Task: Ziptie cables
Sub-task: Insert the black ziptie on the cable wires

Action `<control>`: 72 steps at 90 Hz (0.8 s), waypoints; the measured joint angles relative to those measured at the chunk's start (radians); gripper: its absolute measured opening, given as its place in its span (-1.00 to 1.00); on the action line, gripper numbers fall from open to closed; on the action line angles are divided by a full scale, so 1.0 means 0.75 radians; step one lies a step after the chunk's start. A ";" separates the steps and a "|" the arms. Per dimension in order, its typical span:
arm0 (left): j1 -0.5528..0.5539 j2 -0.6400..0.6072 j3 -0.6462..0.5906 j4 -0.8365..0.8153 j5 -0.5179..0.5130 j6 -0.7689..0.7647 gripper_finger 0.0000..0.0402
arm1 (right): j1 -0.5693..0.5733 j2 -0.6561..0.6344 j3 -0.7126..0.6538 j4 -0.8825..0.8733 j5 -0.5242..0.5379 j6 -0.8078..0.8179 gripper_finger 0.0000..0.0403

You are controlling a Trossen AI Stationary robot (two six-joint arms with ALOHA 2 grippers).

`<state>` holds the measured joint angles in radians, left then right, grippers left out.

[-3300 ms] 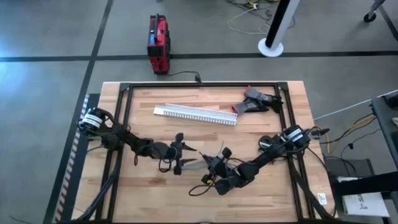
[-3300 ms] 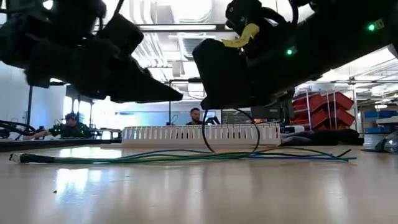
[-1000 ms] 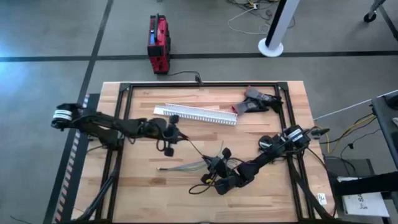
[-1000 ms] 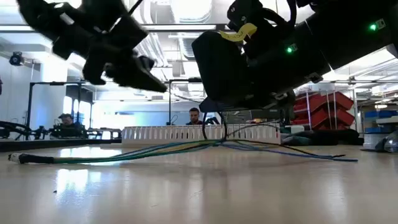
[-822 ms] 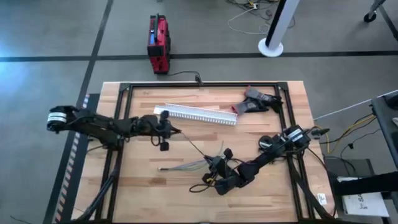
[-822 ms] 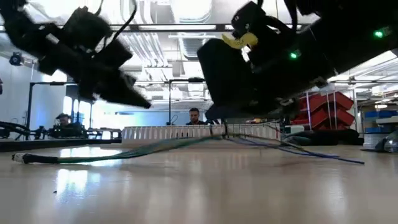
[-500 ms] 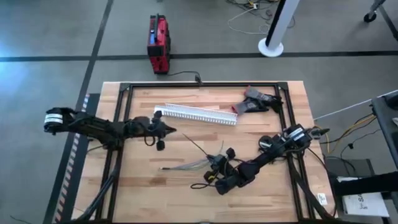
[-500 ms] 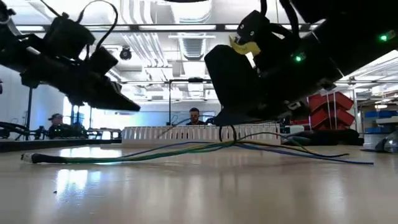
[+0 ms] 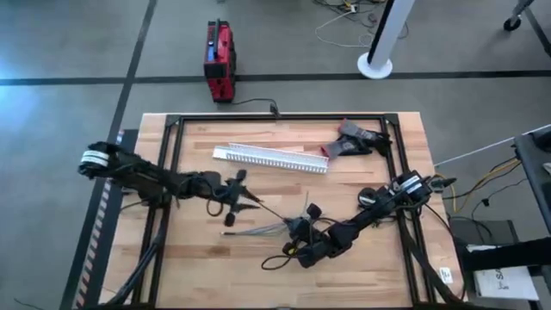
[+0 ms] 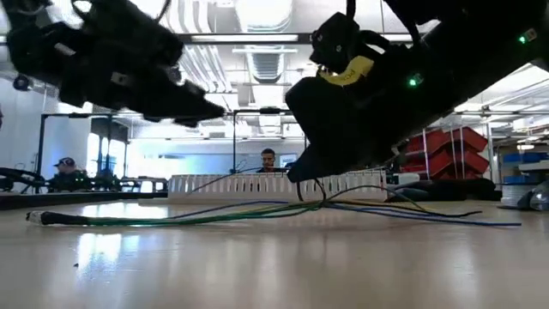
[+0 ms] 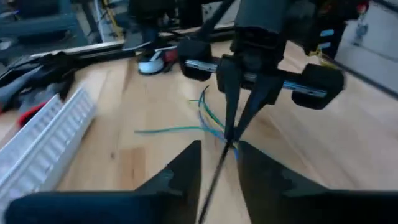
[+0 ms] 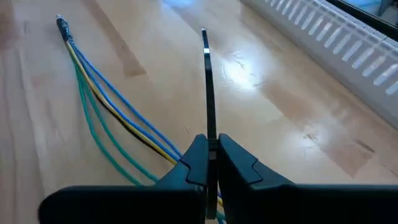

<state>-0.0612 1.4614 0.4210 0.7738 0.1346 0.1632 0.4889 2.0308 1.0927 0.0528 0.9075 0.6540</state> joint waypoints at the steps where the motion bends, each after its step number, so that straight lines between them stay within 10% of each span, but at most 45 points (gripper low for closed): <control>1: 0.000 0.016 0.014 0.001 0.009 0.010 -0.45 | 0.000 0.000 0.000 0.000 0.000 0.000 -0.99; 30: -0.001 0.423 0.293 -0.059 0.056 0.151 -0.18 | 0.000 0.000 0.000 0.005 -0.014 0.000 -0.99; 72: -0.002 0.515 0.383 -0.100 0.126 0.172 -0.61 | 0.000 0.000 0.000 0.005 -0.024 -0.001 -0.99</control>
<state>-0.0628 1.8477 0.7086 0.6989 0.2291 0.2924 0.4889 2.0308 1.0927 0.0563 0.8894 0.6533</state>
